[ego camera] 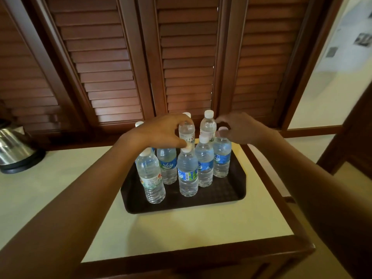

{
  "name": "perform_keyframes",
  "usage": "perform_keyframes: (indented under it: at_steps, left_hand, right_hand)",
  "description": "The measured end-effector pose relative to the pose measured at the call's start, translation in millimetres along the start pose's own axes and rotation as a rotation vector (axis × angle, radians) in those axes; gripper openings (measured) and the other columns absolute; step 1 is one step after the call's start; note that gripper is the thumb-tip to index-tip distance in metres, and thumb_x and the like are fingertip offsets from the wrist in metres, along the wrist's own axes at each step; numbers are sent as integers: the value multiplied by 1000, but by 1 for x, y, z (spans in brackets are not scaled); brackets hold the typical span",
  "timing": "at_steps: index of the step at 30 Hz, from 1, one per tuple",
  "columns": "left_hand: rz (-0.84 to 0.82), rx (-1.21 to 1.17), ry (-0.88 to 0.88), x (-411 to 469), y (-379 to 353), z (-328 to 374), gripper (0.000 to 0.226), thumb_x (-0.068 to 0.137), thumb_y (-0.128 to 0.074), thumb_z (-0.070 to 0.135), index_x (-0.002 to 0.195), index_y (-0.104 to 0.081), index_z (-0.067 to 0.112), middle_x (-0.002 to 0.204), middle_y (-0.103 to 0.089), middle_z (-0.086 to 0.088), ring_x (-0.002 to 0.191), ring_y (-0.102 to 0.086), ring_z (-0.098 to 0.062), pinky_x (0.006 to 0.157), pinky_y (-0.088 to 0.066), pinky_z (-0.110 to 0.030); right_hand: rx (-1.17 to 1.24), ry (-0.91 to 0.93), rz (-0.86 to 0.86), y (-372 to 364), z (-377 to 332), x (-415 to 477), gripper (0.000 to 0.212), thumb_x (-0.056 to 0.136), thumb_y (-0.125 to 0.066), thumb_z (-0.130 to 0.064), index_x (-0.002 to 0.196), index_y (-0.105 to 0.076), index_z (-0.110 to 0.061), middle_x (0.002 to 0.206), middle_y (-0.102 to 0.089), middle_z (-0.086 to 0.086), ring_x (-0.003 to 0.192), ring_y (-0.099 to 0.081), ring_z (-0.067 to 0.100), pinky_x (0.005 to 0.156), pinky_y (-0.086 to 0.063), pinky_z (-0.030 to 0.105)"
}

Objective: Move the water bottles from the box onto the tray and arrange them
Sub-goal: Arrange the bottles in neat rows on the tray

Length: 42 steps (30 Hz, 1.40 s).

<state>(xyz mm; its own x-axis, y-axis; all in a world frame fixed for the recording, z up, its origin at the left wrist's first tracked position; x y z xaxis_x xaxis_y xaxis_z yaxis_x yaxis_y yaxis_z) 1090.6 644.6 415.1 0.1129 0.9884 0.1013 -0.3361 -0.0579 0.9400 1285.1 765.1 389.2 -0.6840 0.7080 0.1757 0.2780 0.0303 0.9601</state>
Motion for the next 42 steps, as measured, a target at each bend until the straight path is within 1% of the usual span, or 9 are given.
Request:
perform_keyframes:
  at_steps: [5, 12, 15, 18, 21, 25, 30, 39, 42]
  left_hand:
    - [-29, 76, 5, 6, -30, 9, 45, 73, -86, 36, 114, -70, 31, 111, -67, 10, 97, -62, -9, 76, -52, -27]
    - [59, 62, 66, 6, -33, 0, 33, 71, -89, 32, 100, -77, 25, 100, -71, 6, 90, -64, -11, 80, -56, -34]
    - [78, 62, 84, 6, -35, -3, 35, 70, -89, 32, 102, -77, 24, 101, -71, 4, 92, -65, -13, 79, -56, -34]
    - [85, 66, 96, 6, -36, -5, 40, 70, -89, 32, 107, -76, 23, 104, -70, 2, 93, -64, -15, 76, -54, -30]
    - [102, 101, 99, 6, -36, -1, 41, 72, -89, 30, 109, -76, 21, 104, -70, -1, 95, -63, -19, 74, -52, -31]
    - [130, 167, 119, 12, -35, 3, 39, 73, -88, 25, 110, -76, 18, 105, -70, -7, 98, -64, -26, 81, -56, -42]
    - [139, 179, 152, 24, -34, 4, 45, 71, -90, 28, 111, -75, 13, 105, -70, -10, 98, -65, -27, 82, -57, -43]
    - [136, 156, 173, 34, -26, -2, 39, 74, -88, 22, 109, -75, 11, 104, -69, -9, 83, -64, -23, 76, -55, -35]
    - [126, 132, 176, 35, -27, -4, 48, 71, -91, 26, 114, -74, 13, 106, -68, -7, 81, -62, -20, 72, -51, -32]
  right_hand:
    - [52, -92, -36, -25, 16, -4, 30, 95, -68, -29, 122, -63, -16, 109, -69, 2, 98, -67, 24, 81, -52, 34]
    - [50, 30, -168, -17, 17, -7, 34, 95, -69, -20, 128, -64, -21, 120, -69, 0, 106, -64, 18, 83, -45, 28]
    - [72, 23, -206, -18, 16, -8, 39, 93, -71, -20, 130, -60, -23, 126, -65, 1, 114, -62, 21, 90, -49, 33]
    - [107, 65, -109, -9, -5, -10, 59, 89, -73, -25, 144, -51, -23, 145, -54, 1, 130, -52, 19, 98, -42, 30]
    - [120, 144, -22, -9, -37, -8, 55, 88, -75, -39, 137, -57, -22, 130, -61, -3, 118, -58, 14, 91, -44, 29]
    - [18, 122, -37, -27, -44, 2, 29, 90, -71, -34, 115, -66, -21, 110, -69, 2, 99, -67, 24, 78, -48, 32]
    - [55, 116, -53, -26, -39, 9, 27, 86, -71, -13, 112, -69, -21, 113, -70, 3, 101, -66, 23, 86, -53, 38]
    - [102, 82, -51, -28, -33, 15, 35, 88, -70, -4, 119, -67, -20, 116, -68, 3, 104, -64, 22, 87, -52, 35]
    - [102, 79, -63, -28, -34, 15, 35, 87, -71, -5, 119, -67, -20, 117, -68, 3, 106, -65, 23, 88, -52, 36]
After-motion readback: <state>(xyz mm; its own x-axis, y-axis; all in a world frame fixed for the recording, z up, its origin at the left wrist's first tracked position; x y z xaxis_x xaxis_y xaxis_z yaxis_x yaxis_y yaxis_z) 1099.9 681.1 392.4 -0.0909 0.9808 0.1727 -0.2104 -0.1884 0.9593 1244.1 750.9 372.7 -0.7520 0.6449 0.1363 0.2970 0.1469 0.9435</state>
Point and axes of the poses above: each hand's wrist, its own x-axis towards the middle knuckle, its own y-axis out of the back of the hand, z = x × y, the point moved 5 cm from there along x, towards the middle knuckle
